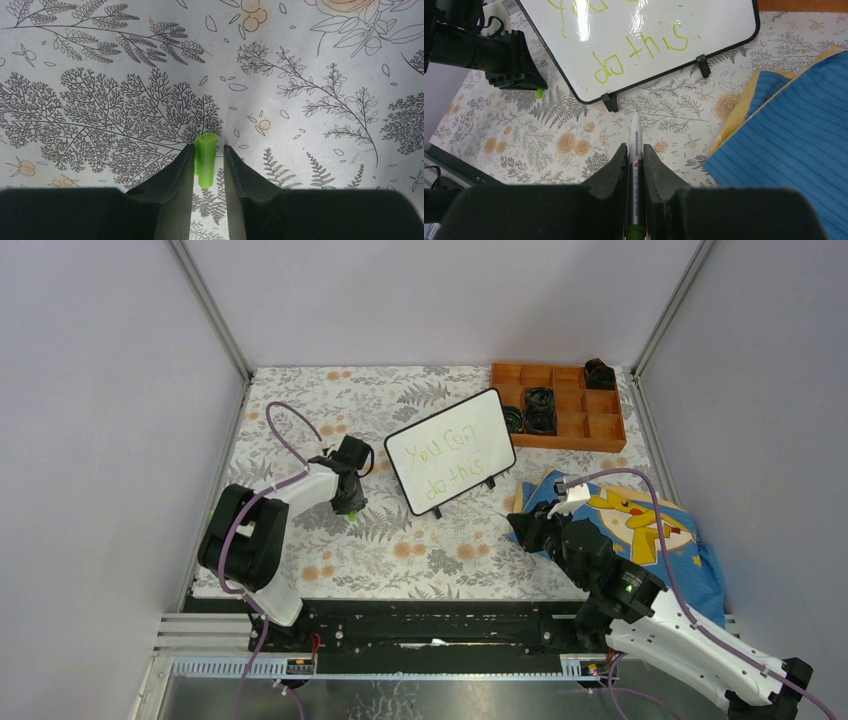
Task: Write a sentence on the whiteboard
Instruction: Close the whiteboard marker at the center of the board.
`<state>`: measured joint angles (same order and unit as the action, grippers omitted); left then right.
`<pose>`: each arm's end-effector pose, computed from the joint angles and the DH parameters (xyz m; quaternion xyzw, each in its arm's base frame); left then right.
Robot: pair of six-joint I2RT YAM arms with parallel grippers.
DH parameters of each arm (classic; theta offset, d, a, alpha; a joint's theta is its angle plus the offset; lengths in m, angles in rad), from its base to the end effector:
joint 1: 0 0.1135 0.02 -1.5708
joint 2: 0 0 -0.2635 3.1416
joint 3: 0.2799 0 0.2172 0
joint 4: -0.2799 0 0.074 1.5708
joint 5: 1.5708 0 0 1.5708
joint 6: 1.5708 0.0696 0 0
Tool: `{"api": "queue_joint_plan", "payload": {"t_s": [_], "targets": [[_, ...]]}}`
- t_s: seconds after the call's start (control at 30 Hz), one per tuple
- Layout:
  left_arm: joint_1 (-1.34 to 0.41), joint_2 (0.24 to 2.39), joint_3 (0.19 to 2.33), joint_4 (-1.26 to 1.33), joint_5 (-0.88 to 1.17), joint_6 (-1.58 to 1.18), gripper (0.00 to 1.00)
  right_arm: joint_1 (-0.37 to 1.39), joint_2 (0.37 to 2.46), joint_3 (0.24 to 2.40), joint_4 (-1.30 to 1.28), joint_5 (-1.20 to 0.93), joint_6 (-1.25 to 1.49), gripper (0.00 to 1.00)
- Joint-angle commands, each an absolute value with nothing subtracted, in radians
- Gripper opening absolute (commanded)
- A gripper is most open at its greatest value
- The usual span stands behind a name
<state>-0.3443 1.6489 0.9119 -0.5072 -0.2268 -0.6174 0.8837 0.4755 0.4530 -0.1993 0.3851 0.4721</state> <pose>0.2698 -0.0801 0.1460 -0.1517 0.9687 0.0243 0.1949 0.1032 0.0846 0.2589 -0.0397 0.7748 0.2680 0.5712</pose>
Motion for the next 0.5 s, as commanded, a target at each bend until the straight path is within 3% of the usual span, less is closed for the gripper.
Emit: {"api": "queue_joint_plan", "payload": {"t_s": [0.0, 0.13, 0.3, 0.47], "targets": [[-0.345, 1.697, 0.846, -0.537, -0.216, -0.628, 0.31, 0.891, 0.457, 0.497, -0.194, 0.422, 0.475, 0.0], [-0.345, 1.685, 0.84, -0.533, -0.209, -0.629, 0.23, 0.891, 0.46, 0.495, -0.192, 0.424, 0.474, 0.0], [-0.345, 1.662, 0.836, -0.533, -0.213, -0.63, 0.01, 0.89, 0.466, 0.503, -0.196, 0.422, 0.471, 0.0], [-0.343, 1.606, 0.829, -0.533, -0.246, -0.642, 0.0, 0.891, 0.472, 0.506, -0.202, 0.426, 0.469, 0.0]]}}
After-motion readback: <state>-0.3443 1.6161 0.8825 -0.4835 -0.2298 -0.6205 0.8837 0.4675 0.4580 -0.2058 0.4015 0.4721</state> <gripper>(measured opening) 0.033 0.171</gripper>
